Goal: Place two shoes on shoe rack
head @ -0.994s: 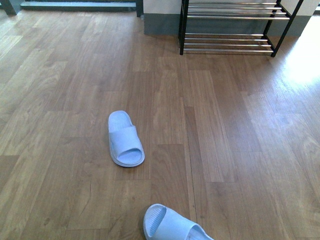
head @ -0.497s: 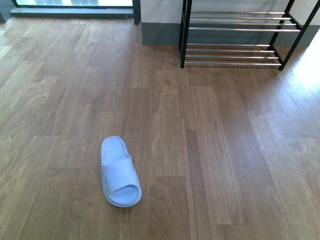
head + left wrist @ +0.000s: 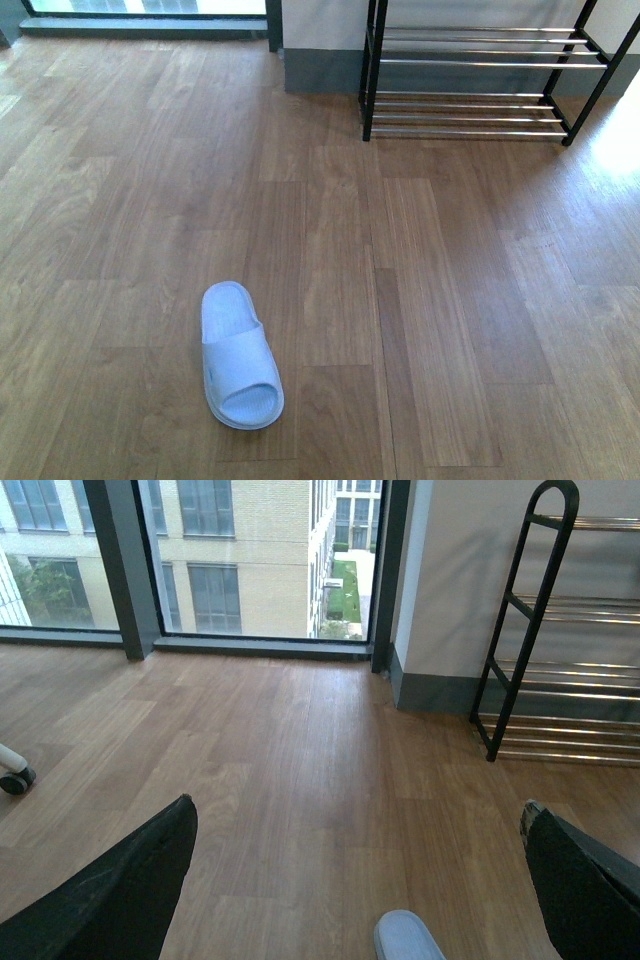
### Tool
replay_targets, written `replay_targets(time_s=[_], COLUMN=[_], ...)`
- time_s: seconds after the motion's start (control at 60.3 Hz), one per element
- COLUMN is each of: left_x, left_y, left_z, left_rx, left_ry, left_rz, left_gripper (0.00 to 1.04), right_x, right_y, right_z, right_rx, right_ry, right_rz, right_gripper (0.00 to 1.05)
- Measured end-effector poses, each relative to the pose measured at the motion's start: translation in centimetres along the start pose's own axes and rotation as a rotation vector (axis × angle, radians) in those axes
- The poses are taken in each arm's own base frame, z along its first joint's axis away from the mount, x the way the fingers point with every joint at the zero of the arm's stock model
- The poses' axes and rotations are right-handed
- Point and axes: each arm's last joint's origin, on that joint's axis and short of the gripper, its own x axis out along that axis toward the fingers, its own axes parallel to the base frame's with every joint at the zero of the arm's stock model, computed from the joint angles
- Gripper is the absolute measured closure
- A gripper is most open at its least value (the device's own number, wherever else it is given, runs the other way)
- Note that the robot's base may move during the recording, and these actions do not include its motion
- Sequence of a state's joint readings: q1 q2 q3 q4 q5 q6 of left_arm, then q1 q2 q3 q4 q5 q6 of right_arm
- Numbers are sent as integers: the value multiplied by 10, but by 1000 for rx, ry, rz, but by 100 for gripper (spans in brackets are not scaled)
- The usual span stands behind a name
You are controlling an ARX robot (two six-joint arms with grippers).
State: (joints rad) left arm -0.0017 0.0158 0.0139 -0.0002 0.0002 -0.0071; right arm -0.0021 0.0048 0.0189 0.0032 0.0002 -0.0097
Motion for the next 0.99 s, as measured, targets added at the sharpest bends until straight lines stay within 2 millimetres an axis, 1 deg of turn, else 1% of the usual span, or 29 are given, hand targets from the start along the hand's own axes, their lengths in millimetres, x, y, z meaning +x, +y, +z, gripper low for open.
replay_targets(time_s=[0.083,0.149,0.182,0.282,0.365,0.398,0.414,0.448,0.464,0.497,0.514,0.547,0.564,0.597,0.613,0.646,0.663,0.696,0.729,0.779,0.829,0.912,0.994], left_x=[0,0,0,0,0,0,0,0,0,0,0,0,0,0,0,0,0,0,0,0,0,0,0], left_y=[0,0,0,0,0,0,0,0,0,0,0,0,0,0,0,0,0,0,0,0,0,0,0], left_z=[0,0,0,0,0,0,0,0,0,0,0,0,0,0,0,0,0,0,0,0,0,0,0], left_rx=[0,0,0,0,0,0,0,0,0,0,0,0,0,0,0,0,0,0,0,0,0,0,0], left_ry=[0,0,0,0,0,0,0,0,0,0,0,0,0,0,0,0,0,0,0,0,0,0,0], left_rz=[0,0,0,0,0,0,0,0,0,0,0,0,0,0,0,0,0,0,0,0,0,0,0], left_gripper=[9,9,9,9,9,9,9,9,9,9,9,9,9,9,9,9,9,9,9,9,9,9,9], right_x=[0,2,6,22,45,59,72,89,94,111,115,130,133,144,146,153,154,157,159,163,169,179,183], right_y=[0,-1,-2,-5,-3,0,4,11,13,22,24,34,36,47,49,58,60,68,73,83,92,110,128], right_z=[0,-4,-8,-14,-18,-22,-25,-33,-35,-46,-49,-65,-69,-89,-95,-116,-121,-141,-153,-168,-179,-192,-204], right_rx=[0,18,17,-1,-39,-58,-73,-107,-111,-138,-146,-174,-179,-205,-210,-229,-234,-252,-266,-282,-293,-306,-321], right_ry=[0,63,113,177,194,205,216,229,232,247,252,274,282,329,345,411,428,489,520,550,562,567,577], right_rz=[0,-100,-152,-157,-127,-104,-84,-69,-63,-25,-16,6,13,55,64,96,104,137,155,178,204,250,298], right_gripper=[9,9,9,9,9,9,9,9,9,9,9,9,9,9,9,9,9,9,9,9,9,9,9])
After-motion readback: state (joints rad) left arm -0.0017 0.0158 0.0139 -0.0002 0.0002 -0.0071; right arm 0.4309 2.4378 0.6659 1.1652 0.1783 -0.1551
